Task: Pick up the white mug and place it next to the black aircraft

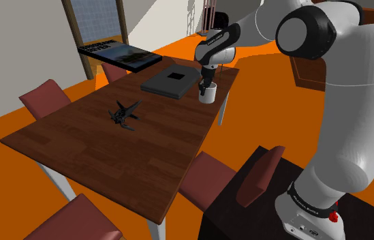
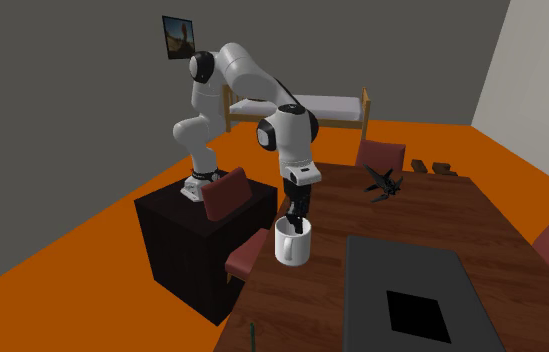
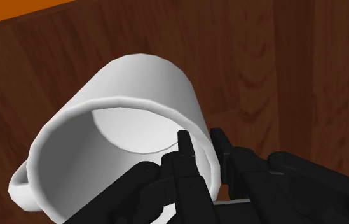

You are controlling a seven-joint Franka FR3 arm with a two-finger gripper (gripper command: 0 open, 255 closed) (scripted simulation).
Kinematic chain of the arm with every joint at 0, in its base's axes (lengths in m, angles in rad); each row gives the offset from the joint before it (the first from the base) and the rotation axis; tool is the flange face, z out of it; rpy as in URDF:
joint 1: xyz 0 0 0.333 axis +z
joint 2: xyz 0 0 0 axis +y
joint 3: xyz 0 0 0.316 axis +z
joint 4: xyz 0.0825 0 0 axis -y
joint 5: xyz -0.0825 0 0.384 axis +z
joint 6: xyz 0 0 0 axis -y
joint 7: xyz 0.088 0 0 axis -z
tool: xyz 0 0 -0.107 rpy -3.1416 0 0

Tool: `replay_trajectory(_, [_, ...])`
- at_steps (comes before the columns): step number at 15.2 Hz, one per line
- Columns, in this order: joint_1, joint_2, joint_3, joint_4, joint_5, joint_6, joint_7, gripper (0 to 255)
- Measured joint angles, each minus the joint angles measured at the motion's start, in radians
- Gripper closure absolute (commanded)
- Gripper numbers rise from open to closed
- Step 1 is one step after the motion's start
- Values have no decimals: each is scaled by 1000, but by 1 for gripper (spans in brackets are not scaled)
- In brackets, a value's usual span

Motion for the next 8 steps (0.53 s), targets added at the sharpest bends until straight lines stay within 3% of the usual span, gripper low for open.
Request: replay_trajectory(8, [1, -3, -1, 3, -2, -6, 2, 255])
